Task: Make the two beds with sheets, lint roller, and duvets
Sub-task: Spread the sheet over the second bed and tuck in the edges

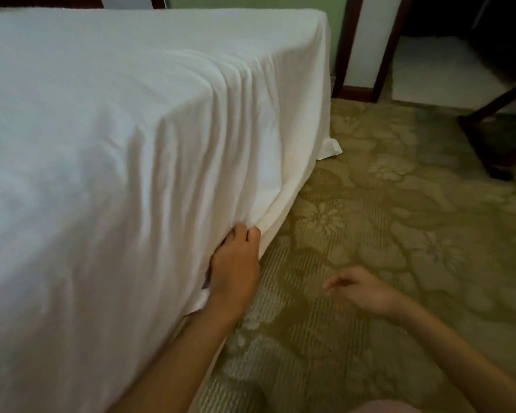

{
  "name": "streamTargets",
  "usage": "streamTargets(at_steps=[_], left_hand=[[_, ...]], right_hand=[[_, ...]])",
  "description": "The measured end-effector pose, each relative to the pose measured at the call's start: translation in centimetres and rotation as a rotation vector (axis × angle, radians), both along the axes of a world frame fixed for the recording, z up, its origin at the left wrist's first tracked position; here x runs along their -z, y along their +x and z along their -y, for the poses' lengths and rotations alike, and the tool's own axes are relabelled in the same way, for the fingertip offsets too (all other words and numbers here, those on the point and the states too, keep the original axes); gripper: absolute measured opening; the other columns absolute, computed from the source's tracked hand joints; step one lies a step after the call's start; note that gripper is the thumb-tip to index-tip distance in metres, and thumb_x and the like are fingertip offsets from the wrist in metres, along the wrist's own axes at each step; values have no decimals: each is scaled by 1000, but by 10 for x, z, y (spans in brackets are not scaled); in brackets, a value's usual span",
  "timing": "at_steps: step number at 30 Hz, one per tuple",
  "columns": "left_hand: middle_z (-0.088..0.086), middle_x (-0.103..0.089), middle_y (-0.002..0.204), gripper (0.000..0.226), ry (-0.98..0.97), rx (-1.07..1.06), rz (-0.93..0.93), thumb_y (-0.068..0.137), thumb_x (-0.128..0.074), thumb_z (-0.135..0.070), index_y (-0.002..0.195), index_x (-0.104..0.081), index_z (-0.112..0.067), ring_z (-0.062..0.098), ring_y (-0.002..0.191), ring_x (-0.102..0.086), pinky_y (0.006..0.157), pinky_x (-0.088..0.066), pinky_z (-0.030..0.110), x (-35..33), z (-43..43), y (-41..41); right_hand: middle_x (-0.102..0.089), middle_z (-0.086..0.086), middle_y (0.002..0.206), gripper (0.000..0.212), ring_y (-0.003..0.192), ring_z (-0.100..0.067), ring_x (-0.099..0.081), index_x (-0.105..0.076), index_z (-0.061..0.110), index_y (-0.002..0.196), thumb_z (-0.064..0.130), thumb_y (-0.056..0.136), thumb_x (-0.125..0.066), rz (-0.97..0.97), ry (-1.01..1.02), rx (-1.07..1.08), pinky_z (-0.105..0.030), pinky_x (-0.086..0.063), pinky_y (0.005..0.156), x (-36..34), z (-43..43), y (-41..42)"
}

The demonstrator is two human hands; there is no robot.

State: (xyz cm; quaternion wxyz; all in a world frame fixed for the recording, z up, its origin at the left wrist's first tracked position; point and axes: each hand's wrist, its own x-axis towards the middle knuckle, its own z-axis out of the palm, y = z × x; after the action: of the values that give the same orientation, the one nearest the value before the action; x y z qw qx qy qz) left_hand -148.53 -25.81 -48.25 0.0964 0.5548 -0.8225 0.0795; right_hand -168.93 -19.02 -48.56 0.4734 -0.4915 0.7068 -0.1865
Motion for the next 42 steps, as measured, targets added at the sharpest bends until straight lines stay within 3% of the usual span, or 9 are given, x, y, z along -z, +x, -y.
streamTargets(at_steps=[3,9,11,15,21,25,30,33,42], left_hand=[[6,-57,80,38,-6,-21,-32,55,-79,-15,85,-55,-14,21,56,-55,40,-37,27,10,11,-1],[13,-54,127,84,46,-148,147,83,-63,-45,148,-23,-9,25,98,-63,74,-53,36,19,23,-8],[13,-61,119,82,9,-127,153,77,-69,-39,146,-35,-11,24,83,-66,63,-53,32,16,26,-8],[9,-69,97,59,-107,-67,248,77,-50,-16,136,-52,-16,23,59,-62,49,-48,30,19,26,-7],[14,-68,102,63,-92,-125,136,76,-30,-14,133,-55,-16,26,39,-51,32,-38,26,15,26,-18],[7,-56,108,62,-136,-138,211,72,-39,-28,127,-61,-11,24,62,-62,36,-42,26,10,43,-39],[6,-64,101,65,96,-291,295,73,-72,-28,132,-50,-10,22,74,-66,50,-44,26,-13,90,-90],[6,-60,117,54,233,-490,306,94,-44,-16,142,-19,-16,28,99,-62,67,-41,33,-22,118,-111],[8,-62,110,41,277,-600,152,97,-41,-19,135,-25,-23,32,97,-61,68,-38,35,-17,125,-110]], right_hand=[[-57,0,75,17,63,-8,-53,-61,14,85,3,93,-51,-99,-24,21,-10,-41,45,-23,51,-3],[-57,0,106,34,84,-14,-59,-49,14,128,25,96,-51,32,-137,199,-20,-45,55,-31,130,19],[-53,-1,118,48,93,-17,-57,-40,15,136,36,95,-52,155,-147,308,-27,-44,66,-28,149,24],[-57,-7,116,56,87,-20,-55,-45,8,129,48,91,-53,321,-176,540,-31,-48,72,-13,199,26],[-66,-22,96,36,90,-34,-62,-63,-4,98,24,100,-40,-111,-517,480,-26,-37,68,44,222,33],[-61,-19,69,34,58,-25,-53,-62,-4,78,16,98,-44,-156,-694,396,-25,-26,57,62,235,20],[-56,-12,60,41,53,-20,-47,-60,0,69,23,98,-42,-102,-700,210,-27,-31,54,80,249,3],[-62,-16,64,42,54,-24,-53,-58,2,68,24,99,-41,-40,-701,128,-29,-37,52,82,253,-3],[-55,-13,76,35,67,-23,-50,-56,1,83,21,101,-35,138,-543,57,-27,-34,64,67,250,-9]])
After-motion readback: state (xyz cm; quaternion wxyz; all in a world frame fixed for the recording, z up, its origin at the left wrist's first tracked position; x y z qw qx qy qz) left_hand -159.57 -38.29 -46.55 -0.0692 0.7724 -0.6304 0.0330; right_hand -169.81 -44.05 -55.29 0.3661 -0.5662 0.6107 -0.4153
